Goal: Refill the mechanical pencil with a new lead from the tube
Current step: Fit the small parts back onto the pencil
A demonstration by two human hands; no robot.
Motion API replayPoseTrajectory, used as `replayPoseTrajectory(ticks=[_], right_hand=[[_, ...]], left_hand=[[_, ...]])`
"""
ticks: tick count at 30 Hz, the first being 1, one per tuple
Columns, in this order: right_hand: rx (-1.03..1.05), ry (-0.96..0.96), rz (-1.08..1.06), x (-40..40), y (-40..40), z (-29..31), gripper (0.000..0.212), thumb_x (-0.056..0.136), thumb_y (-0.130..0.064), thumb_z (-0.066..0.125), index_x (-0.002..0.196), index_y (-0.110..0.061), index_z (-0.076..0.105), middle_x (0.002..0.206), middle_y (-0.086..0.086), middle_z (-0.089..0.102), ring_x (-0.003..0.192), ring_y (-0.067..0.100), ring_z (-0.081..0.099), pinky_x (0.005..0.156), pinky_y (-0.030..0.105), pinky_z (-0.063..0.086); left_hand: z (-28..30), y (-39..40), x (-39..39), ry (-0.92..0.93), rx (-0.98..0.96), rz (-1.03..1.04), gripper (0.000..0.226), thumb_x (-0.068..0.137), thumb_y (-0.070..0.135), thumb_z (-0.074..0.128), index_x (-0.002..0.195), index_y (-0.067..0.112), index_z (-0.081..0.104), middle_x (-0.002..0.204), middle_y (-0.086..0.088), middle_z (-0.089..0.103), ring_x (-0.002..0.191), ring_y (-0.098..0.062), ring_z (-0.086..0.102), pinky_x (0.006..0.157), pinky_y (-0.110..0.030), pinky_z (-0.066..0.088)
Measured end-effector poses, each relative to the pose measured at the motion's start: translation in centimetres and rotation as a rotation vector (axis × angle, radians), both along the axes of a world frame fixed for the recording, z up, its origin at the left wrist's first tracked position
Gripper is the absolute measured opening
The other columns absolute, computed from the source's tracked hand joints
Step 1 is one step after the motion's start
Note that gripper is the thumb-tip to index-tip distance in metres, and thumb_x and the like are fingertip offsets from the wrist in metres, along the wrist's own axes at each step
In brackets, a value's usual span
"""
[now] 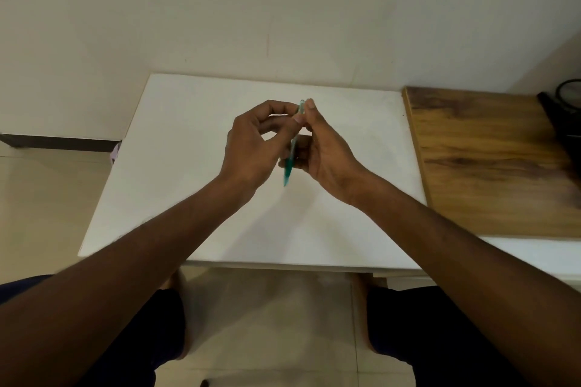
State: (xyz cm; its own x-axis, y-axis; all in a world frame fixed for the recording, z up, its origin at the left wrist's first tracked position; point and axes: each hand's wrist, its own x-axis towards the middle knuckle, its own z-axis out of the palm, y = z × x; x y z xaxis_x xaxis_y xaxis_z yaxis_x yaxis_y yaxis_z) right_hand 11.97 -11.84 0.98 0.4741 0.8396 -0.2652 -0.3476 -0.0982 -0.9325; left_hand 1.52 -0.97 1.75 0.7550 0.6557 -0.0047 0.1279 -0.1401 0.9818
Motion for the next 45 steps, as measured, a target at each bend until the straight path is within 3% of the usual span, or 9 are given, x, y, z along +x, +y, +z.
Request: replayPoseTrajectory(ticks=[7, 14, 20, 25, 28, 32, 35, 40, 45], right_hand=[[-0.021, 0.265, -0.124, -0.2, 0.6, 1.0, 0.067, 0.101, -0.07, 0.041, 0.056, -0.019, 0.044, 0.05, -0.004, 0.026, 0.05, 0.017, 0.024, 0.053, 0.03, 0.028], [0.243, 0.503, -0.105, 1.9, 1.1, 2.7, 0.067, 0.098, -0.068, 0.034, 0.054, -0.019, 0.021, 0.052, -0.002, 0.014, 0.049, 0.015, 0.014, 0.053, 0.03, 0.015], [0.291, 0.488, -0.213, 2.1, 1.1, 2.4, 0.056, 0.102, -0.051, 0.026, 0.057, -0.019, 0.019, 0.052, -0.003, 0.012, 0.046, 0.013, 0.01, 0.048, 0.024, 0.016], [0.329, 0.487, -0.292, 2.9, 0.9, 2.5, 0.065, 0.104, -0.064, 0.027, 0.056, -0.02, 0.019, 0.051, -0.004, 0.013, 0.044, 0.012, 0.011, 0.047, 0.023, 0.016], [0.321, 0.453, -0.304, 3.3, 0.8, 2.7, 0.057, 0.101, -0.047, 0.026, 0.052, -0.021, 0.022, 0.047, -0.005, 0.015, 0.039, 0.011, 0.014, 0.047, 0.02, 0.02], [0.296, 0.43, -0.311, 3.2, 0.7, 2.9, 0.062, 0.104, -0.057, 0.028, 0.055, -0.02, 0.019, 0.05, -0.004, 0.013, 0.043, 0.012, 0.011, 0.048, 0.023, 0.012], [0.264, 0.377, -0.319, 3.1, 0.9, 3.1, 0.056, 0.102, -0.047, 0.028, 0.053, -0.021, 0.02, 0.049, -0.005, 0.014, 0.042, 0.011, 0.012, 0.047, 0.021, 0.016], [0.215, 0.415, -0.303, 2.6, 0.8, 3.0, 0.066, 0.103, -0.064, 0.033, 0.054, -0.023, 0.019, 0.046, -0.006, 0.017, 0.04, 0.011, 0.014, 0.045, 0.021, 0.016], [0.21, 0.391, -0.303, 2.5, 0.9, 3.1, 0.06, 0.103, -0.048, 0.029, 0.049, -0.023, 0.025, 0.046, -0.007, 0.018, 0.039, 0.01, 0.015, 0.045, 0.019, 0.018]], left_hand=[[0.5, 0.3, -0.6, 0.065, 0.385, -0.083, 0.027, 0.099, 0.05, 0.072, 0.125, 0.043, 0.075, 0.123, 0.025, 0.074, 0.113, -0.003, 0.065, 0.086, -0.014, 0.045], [-0.4, 1.9, -1.4, 0.257, 0.018, -0.135, 0.035, 0.115, 0.038, 0.045, 0.108, 0.03, 0.078, 0.096, 0.013, 0.083, 0.083, -0.001, 0.072, 0.072, -0.015, 0.049], [-1.5, -0.4, -1.7, 0.285, -0.803, -0.093, 0.063, 0.111, 0.062, 0.036, 0.093, 0.026, 0.085, 0.111, 0.002, 0.085, 0.081, -0.013, 0.072, 0.077, -0.034, 0.05], [-2.0, -0.1, -1.4, 0.205, -0.876, -0.144, 0.074, 0.109, 0.066, 0.029, 0.094, 0.027, 0.09, 0.117, 0.0, 0.084, 0.077, -0.01, 0.07, 0.074, -0.032, 0.05], [-2.3, 0.2, -1.4, 0.276, -0.635, -0.171, 0.066, 0.111, 0.061, 0.033, 0.098, 0.029, 0.088, 0.112, 0.005, 0.085, 0.084, -0.01, 0.069, 0.08, -0.033, 0.05], [-2.9, 0.8, -1.9, 0.372, 0.438, -0.241, 0.023, 0.107, 0.042, 0.06, 0.112, 0.029, 0.078, 0.109, 0.016, 0.079, 0.097, -0.005, 0.068, 0.087, -0.032, 0.055], [-2.9, 1.9, -2.3, 0.492, 1.006, -0.304, 0.05, 0.096, 0.053, 0.07, 0.138, 0.027, 0.063, 0.138, 0.005, 0.064, 0.128, -0.023, 0.055, 0.094, -0.039, 0.049], [-3.9, 2.9, -2.9, 0.813, 0.899, -0.381, 0.132, 0.076, 0.091, 0.062, 0.171, 0.013, 0.012, 0.179, -0.015, 0.009, 0.165, -0.038, 0.013, 0.129, -0.051, 0.025], [-6.4, 2.5, -3.5, 0.879, 0.84, -0.492, 0.139, 0.078, 0.098, 0.044, 0.171, 0.011, -0.012, 0.179, -0.012, -0.024, 0.167, -0.034, -0.015, 0.136, -0.048, 0.004]])
